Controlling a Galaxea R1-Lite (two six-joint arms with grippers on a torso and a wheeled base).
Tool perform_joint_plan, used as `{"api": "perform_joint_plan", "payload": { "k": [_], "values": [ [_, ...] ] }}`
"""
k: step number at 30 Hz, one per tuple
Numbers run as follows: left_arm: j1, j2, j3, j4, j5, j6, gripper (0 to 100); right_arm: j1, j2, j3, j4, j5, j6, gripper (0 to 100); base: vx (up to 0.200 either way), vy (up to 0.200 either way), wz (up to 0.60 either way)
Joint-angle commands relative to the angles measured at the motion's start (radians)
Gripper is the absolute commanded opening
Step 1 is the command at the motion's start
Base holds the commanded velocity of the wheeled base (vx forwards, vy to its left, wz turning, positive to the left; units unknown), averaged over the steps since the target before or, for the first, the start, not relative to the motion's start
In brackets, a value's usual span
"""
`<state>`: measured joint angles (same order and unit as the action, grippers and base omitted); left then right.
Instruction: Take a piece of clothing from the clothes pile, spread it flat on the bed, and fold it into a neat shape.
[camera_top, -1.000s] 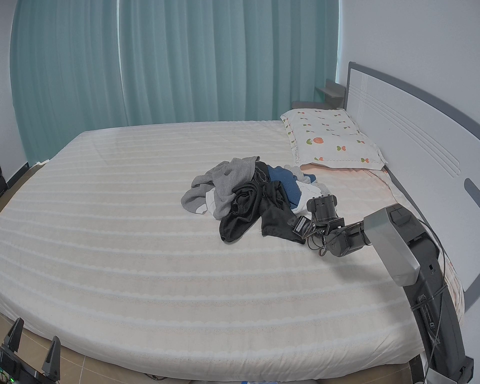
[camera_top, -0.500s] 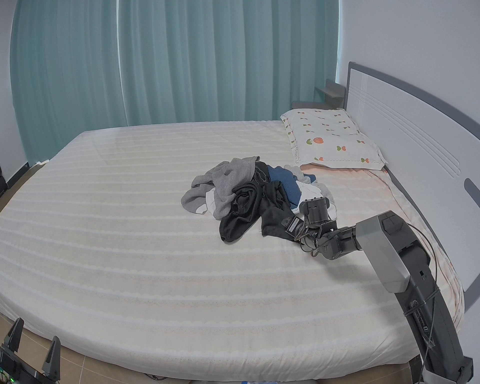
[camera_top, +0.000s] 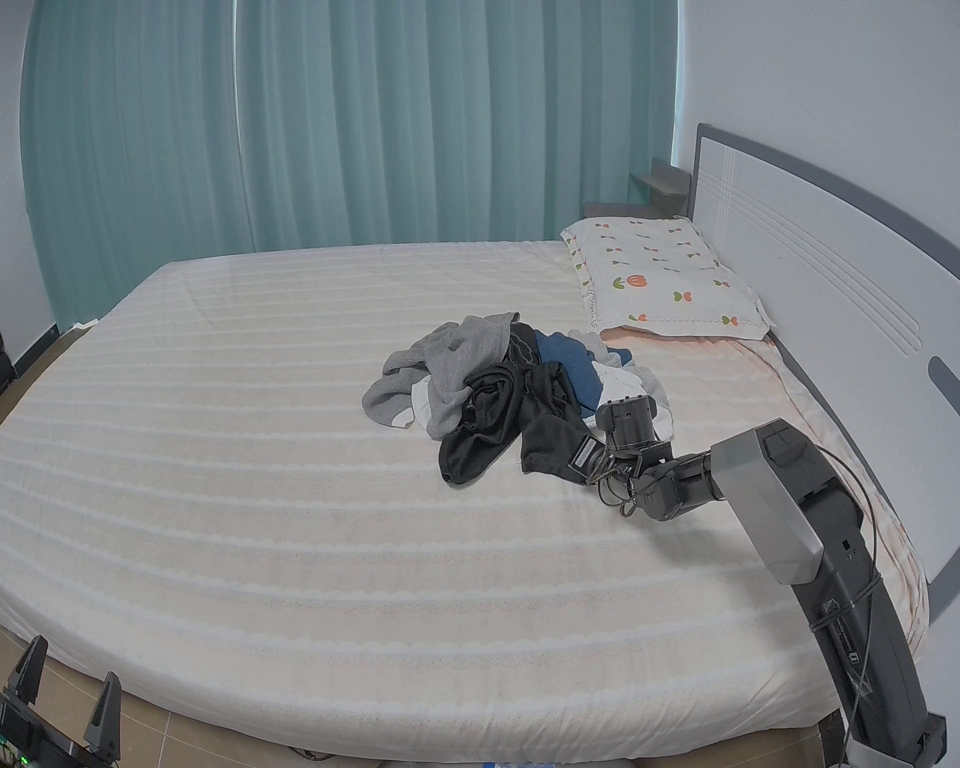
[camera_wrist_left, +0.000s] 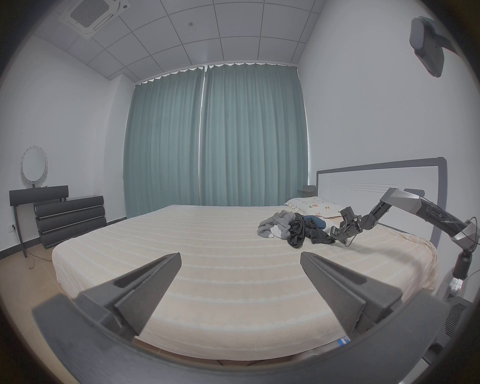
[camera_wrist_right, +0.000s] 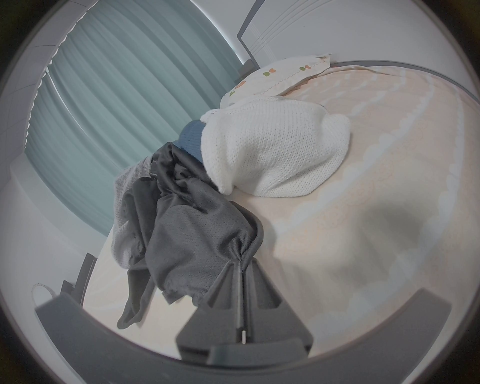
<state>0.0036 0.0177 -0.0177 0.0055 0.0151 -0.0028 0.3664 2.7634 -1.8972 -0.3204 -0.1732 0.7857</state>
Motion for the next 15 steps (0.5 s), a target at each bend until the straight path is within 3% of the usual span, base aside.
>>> {"api": "perform_joint_plan", "payload": {
  "k": [1,4,5,9,15],
  "values": [
    [-0.001,-0.018,0.015,0.001,0.000,0.000,100,0.020,-0.238,0.267,-0.040,0.083,0.064,0,0.000,0.000,0.00],
    [-0.001,-0.018,0.015,0.001,0.000,0.000,100,0.020,-0.311,0.366,-0.078,0.124,0.089,0,0.000,0.000,0.00],
    [-0.001,-0.018,0.015,-0.001,0.000,0.000,100,0.020,-0.393,0.488,-0.135,0.178,0.105,0,0.000,0.000,0.00],
    [-0.001,-0.018,0.015,-0.001,0.000,0.000,100,0.026,-0.561,0.741,-0.276,0.262,0.107,0,0.000,0.000,0.00],
    [-0.001,-0.018,0.015,0.001,0.000,0.000,100,0.055,-0.788,1.011,-0.480,0.317,0.105,0,0.000,0.000,0.00]
  ]
}}
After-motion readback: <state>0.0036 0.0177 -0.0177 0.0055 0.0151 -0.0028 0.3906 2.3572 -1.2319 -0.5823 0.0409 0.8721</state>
